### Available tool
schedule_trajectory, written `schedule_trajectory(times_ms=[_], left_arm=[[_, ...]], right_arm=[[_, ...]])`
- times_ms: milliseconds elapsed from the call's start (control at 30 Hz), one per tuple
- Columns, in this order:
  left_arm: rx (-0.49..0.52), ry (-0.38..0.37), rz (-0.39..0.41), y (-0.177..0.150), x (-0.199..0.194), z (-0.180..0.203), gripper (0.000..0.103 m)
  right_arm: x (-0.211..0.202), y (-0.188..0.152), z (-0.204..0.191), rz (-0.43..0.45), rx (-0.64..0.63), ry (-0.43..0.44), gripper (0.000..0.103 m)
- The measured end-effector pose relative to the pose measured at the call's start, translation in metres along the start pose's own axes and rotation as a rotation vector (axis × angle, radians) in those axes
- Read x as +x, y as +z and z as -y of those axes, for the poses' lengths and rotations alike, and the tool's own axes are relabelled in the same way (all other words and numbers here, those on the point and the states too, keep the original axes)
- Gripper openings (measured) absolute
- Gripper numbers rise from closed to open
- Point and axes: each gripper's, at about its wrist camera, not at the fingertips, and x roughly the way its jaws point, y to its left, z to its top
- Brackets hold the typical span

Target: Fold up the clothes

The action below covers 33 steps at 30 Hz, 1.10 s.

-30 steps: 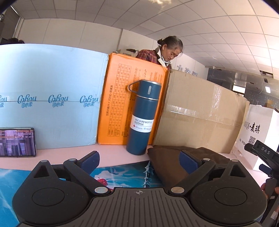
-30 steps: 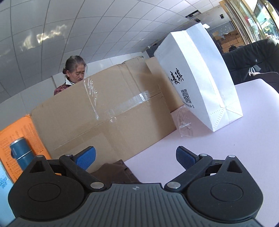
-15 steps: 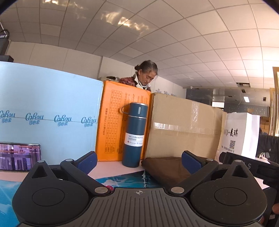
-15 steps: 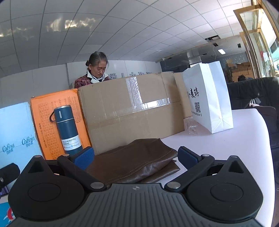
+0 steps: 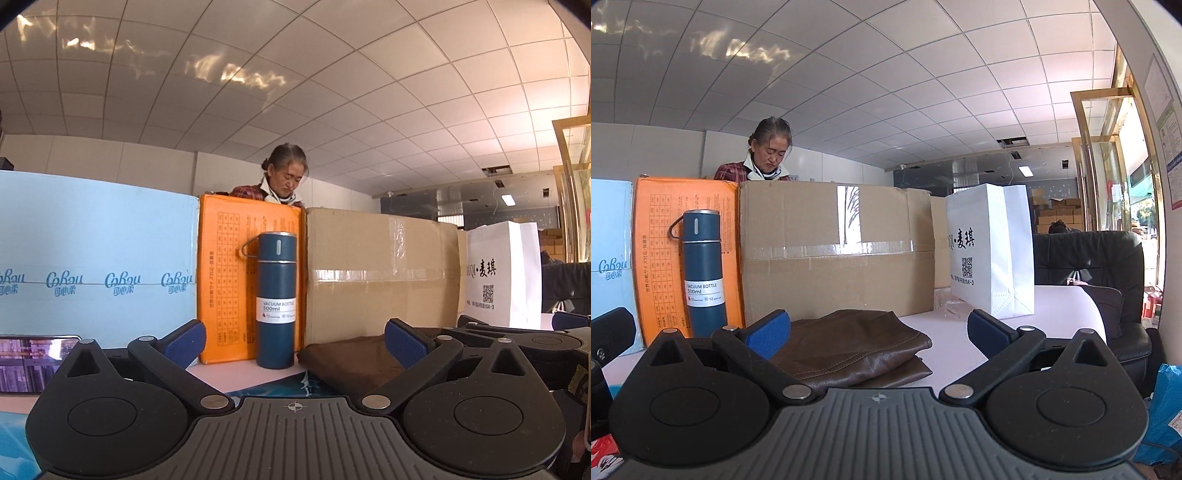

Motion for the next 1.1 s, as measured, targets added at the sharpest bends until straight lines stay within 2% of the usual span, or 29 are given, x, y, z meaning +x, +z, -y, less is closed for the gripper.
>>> schedule_trajectory(times_ms=[167,267,533,733,1100], left_arm=[[-0.012,0.061,0.001,-0.0008,0.0039,-0.0060,0.103],[-0.016,0.083,0.004,-0.0010,0.0050,-0.0094,0.103],[-0.005,0.084,-0.011,-0.0019,0.0076,-0.0091,0.103],[-0.001,0.077,-0.013,-0.0021,0.0073,-0.0098,0.103],[0.012,0.080,-0.015,-0.0027,0.0066,-0.0074,0.103]], right_arm=[[-0.0046,-0.0008,-0.0005,0.024,-0.005,-0.055,0.103],[-0.0050,-0.0008,0.0007,0.010,0.000,-0.068,0.103],[-0.0097,-0.0008,-0.0002,0.025,-0.010,-0.070,0.103],[-0.0028,-0.0009,-0.0006,-0.020,-0.015,-0.062,0.103],[-0.0007,-0.0015,-0.0008,-0.029,-0.017,-0.057,0.103]])
